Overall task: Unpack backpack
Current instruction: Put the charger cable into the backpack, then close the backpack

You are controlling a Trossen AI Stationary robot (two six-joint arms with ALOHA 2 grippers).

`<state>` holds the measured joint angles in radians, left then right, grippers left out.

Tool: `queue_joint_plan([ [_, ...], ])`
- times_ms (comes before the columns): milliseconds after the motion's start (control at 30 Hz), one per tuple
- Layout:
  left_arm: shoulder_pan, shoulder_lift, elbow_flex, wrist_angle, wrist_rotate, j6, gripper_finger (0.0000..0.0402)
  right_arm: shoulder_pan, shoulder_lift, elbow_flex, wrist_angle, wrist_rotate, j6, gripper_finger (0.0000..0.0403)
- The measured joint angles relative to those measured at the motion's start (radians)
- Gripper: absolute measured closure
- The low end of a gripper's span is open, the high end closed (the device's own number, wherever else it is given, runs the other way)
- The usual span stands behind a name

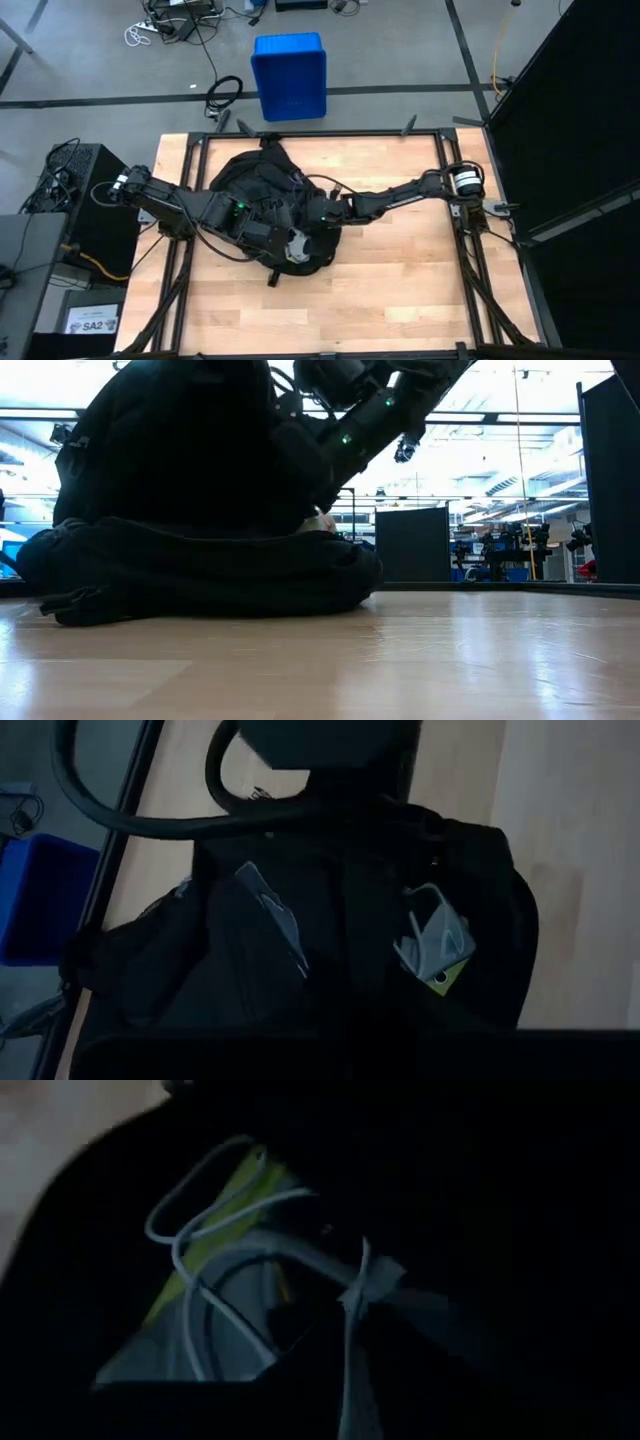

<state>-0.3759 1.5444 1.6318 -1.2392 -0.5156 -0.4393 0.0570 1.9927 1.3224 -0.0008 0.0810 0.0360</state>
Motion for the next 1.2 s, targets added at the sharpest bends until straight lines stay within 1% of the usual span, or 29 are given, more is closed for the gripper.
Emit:
queue_joint_plan([
  [67, 0.000, 0.000, 0.000, -0.001, 0.000, -0.001, 0.0394, -0.003, 0.001, 0.001, 0.006, -0.025, 0.015, 0.0328],
  [200, -0.001, 0.000, 0.000, -0.003, 0.000, -0.002, 0.0394, 0.004, -0.014, 0.001, 0.003, -0.030, 0.016, 0.0237],
  [300, -0.001, 0.000, 0.000, -0.007, -0.003, -0.009, 0.0394, 0.019, -0.053, 0.001, -0.016, -0.021, 0.016, 0.0172],
  [400, -0.001, 0.000, 0.000, -0.009, -0.003, -0.009, 0.0394, 0.044, -0.095, 0.001, -0.078, 0.036, 0.016, 0.0128],
  [467, -0.001, 0.000, 0.000, -0.009, -0.003, -0.010, 0.0394, 0.064, -0.130, 0.001, -0.142, 0.104, 0.011, 0.0115],
  [567, -0.001, 0.000, 0.000, -0.010, -0.003, -0.010, 0.0394, 0.091, -0.181, 0.002, -0.252, 0.219, 0.014, 0.0115],
  [633, -0.001, 0.000, 0.000, -0.009, -0.003, -0.010, 0.0394, 0.104, -0.199, 0.002, -0.320, 0.269, 0.051, 0.0124],
  [833, 0.000, 0.000, 0.000, -0.010, -0.003, -0.010, 0.0394, 0.100, -0.199, 0.002, -0.447, 0.282, 0.199, 0.0168],
  [900, 0.000, 0.000, 0.000, -0.010, -0.003, -0.011, 0.0394, 0.092, -0.196, 0.001, -0.486, 0.270, 0.246, 0.0180],
  [967, 0.000, 0.000, 0.000, -0.011, -0.003, -0.011, 0.0394, 0.080, -0.196, -0.018, -0.478, 0.243, 0.293, 0.0190],
  [1067, -0.004, 0.000, 0.000, -0.011, -0.003, -0.011, 0.0394, 0.059, -0.196, -0.056, -0.481, 0.180, 0.358, 0.0198],
  [1200, -0.006, 0.000, 0.000, -0.013, -0.003, -0.011, 0.0394, 0.030, -0.196, -0.141, -0.371, 0.089, 0.414, 0.0195],
])
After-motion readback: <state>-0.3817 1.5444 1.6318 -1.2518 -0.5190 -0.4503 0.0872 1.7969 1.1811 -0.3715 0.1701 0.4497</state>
